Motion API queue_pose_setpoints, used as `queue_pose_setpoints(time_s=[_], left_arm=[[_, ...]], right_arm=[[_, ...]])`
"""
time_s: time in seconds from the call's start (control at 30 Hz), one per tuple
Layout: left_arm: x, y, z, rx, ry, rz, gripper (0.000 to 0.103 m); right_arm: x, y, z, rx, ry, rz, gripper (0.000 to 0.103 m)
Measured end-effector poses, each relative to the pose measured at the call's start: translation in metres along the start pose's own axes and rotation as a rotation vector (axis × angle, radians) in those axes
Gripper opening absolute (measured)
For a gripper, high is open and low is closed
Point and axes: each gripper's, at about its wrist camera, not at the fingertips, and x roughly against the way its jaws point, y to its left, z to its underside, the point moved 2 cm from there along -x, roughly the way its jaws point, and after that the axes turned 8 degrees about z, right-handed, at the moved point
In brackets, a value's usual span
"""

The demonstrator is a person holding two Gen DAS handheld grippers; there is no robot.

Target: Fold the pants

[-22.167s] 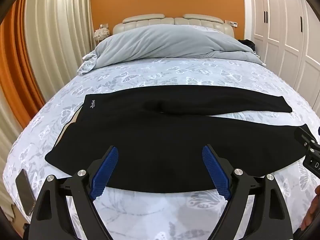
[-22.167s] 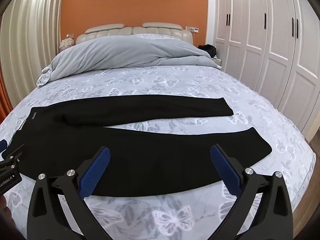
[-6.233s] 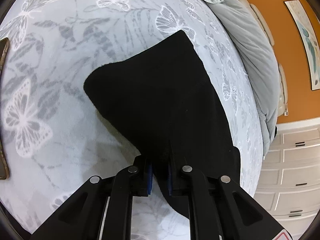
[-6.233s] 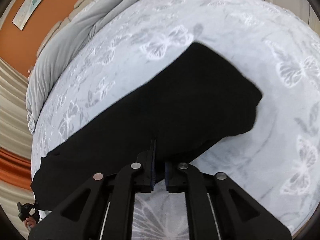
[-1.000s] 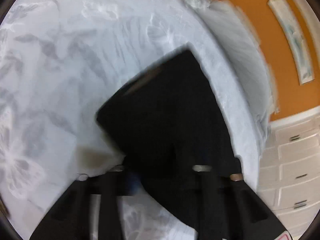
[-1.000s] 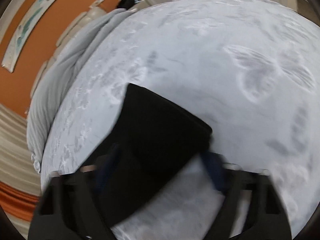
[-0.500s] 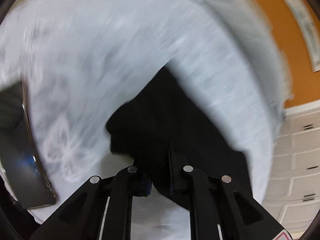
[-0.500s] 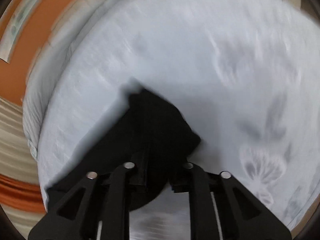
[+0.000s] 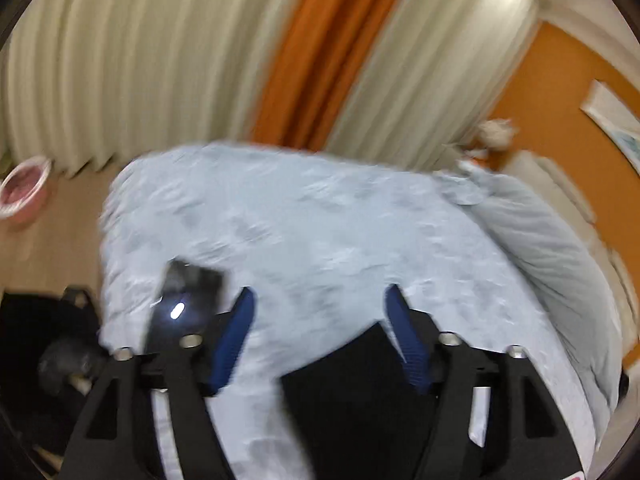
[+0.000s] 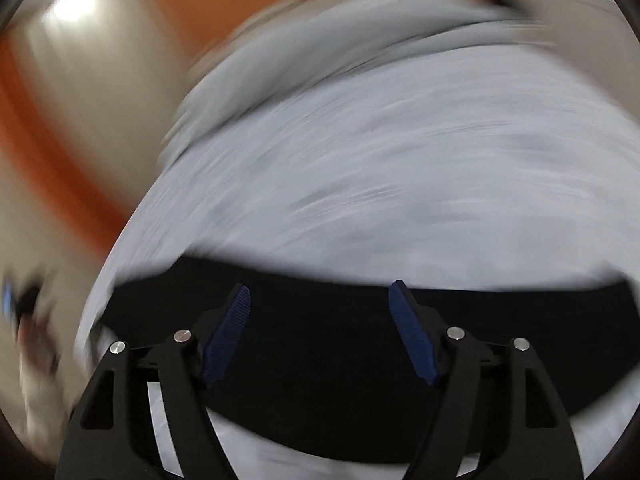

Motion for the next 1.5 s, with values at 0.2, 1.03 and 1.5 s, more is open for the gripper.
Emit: queue_pose_setpoints(time_s=[0.2, 1.03, 1.5], left_arm=[[-0.054, -0.069, 0.076, -0.091, 0.326, 0.292, 0.077], [-0.063, -0.167, 0.215, -0.616, 0.537, 0.556, 0.078], [-0.061, -0.182, 0.236, -0.901, 0.34, 0.43, 0.079]], right_arm=[[-0.109, 0.081, -0.04, 0.241, 0.067, -0.048, 0.056], [-0.025, -0.089, 0.048, 0.345, 0.045, 0.397, 0.057], [-0.023, -0.124, -0.008, 0.056, -0.028, 0.367, 0.0]])
